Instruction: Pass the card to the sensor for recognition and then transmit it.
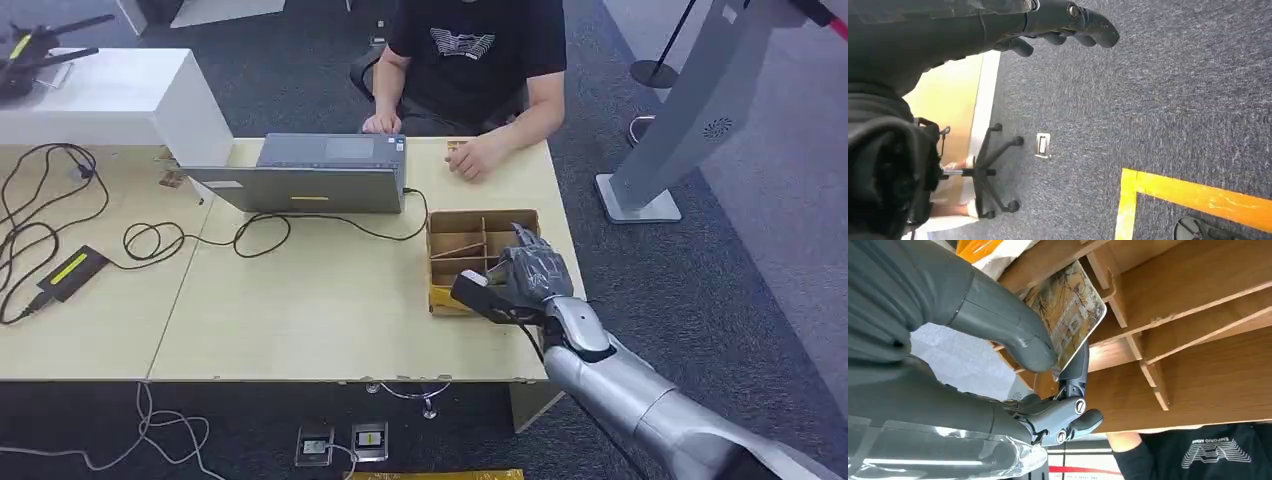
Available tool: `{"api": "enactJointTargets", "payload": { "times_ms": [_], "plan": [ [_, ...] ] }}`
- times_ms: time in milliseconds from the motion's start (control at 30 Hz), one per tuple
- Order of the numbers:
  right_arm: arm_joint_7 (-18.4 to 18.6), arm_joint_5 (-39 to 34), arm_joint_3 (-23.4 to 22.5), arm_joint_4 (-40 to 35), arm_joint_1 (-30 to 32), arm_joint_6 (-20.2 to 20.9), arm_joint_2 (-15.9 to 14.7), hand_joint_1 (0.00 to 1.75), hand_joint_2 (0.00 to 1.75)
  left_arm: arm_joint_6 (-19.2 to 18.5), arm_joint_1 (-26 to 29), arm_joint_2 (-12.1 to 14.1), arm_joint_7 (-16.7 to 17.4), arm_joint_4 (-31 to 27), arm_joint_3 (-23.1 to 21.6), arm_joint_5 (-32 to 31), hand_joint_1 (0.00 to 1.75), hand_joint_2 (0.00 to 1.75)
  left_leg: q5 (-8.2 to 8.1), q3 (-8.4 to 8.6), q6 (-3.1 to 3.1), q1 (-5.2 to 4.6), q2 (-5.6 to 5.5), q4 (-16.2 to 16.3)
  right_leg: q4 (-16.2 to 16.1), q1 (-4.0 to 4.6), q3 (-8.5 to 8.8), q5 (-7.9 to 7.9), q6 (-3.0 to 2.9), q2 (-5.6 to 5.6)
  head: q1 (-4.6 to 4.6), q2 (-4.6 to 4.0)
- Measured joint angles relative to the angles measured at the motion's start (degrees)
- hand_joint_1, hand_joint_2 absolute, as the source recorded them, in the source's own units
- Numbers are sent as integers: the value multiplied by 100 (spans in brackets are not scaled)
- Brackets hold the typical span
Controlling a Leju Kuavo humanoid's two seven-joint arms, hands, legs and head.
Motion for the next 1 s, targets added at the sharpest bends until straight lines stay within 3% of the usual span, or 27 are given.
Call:
{"api": "enactJointTargets", "payload": {
  "times_ms": [1000],
  "plan": [
    [177, 31, 240, 245, -84, -275, 81, 175, 175, 234, 0, -52, 210, 0, -2, 7, 0, 0, 6, 11, -3, 0, 18, 0, -1, 0, 4, 16, -3, 17, 0, 2]
  ]
}}
